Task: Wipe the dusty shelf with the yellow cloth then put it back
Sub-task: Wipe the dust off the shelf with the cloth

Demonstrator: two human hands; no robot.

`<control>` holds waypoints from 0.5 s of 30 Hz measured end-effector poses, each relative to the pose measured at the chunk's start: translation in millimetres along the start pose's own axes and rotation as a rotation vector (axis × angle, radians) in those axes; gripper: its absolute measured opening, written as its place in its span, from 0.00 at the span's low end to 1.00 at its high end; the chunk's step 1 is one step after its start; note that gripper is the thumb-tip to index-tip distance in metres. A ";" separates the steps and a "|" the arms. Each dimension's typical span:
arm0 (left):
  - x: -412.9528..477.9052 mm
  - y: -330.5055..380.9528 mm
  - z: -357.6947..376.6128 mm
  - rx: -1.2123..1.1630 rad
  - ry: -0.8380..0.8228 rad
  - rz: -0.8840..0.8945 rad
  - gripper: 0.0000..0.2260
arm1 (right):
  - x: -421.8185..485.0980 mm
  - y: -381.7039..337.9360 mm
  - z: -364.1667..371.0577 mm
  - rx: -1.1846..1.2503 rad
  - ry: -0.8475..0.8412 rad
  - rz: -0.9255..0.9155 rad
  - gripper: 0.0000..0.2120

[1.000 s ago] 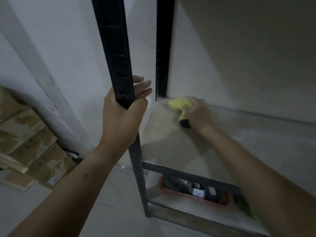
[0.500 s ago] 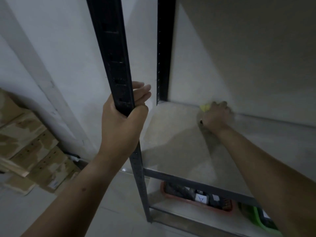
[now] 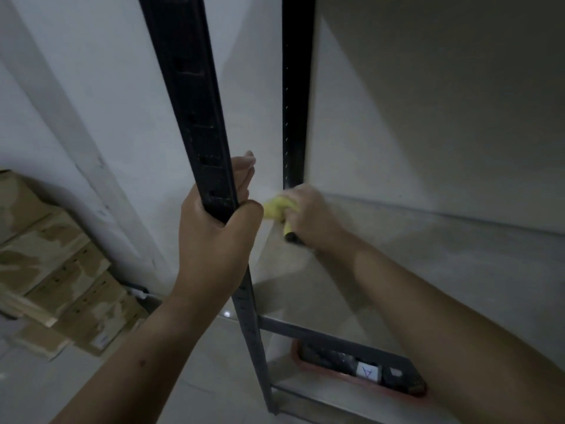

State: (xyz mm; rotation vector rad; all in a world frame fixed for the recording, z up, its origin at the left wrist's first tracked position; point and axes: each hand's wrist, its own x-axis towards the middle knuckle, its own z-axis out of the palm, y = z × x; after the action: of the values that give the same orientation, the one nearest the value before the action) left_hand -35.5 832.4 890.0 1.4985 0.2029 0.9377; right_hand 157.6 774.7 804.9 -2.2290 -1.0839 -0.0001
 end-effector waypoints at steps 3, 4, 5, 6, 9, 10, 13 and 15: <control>-0.2 1.4 1.3 0.007 -0.003 0.011 0.17 | 2.8 34.9 -26.0 -0.310 0.128 0.345 0.19; -0.1 1.6 1.5 0.007 -0.004 0.015 0.17 | 4.6 36.4 -24.3 -0.378 0.079 0.380 0.20; -0.2 1.5 2.1 0.004 -0.003 0.016 0.17 | 6.9 32.1 -17.6 -0.411 0.047 0.360 0.20; -0.7 1.0 2.3 0.000 0.000 0.018 0.17 | 10.2 23.6 -7.4 -0.425 0.020 0.324 0.20; -0.8 -0.9 1.2 0.009 0.008 0.038 0.16 | 21.4 -1.9 17.5 -0.452 -0.018 0.271 0.19; 0.5 -1.5 0.3 0.011 0.001 0.036 0.16 | 21.4 -4.0 16.8 -0.455 -0.023 0.263 0.19; 1.5 -2.7 0.0 0.003 -0.017 0.029 0.17 | -2.3 -4.5 -4.0 -0.243 -0.115 0.006 0.18; 0.7 -2.2 0.8 -0.004 -0.010 0.019 0.17 | -32.6 -12.8 -18.4 -0.061 -0.226 -0.110 0.17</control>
State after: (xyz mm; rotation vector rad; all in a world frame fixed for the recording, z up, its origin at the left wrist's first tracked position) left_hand -33.7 832.7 888.4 1.5040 0.1792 0.9451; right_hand 132.1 747.2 817.7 -2.2610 -1.3426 0.1777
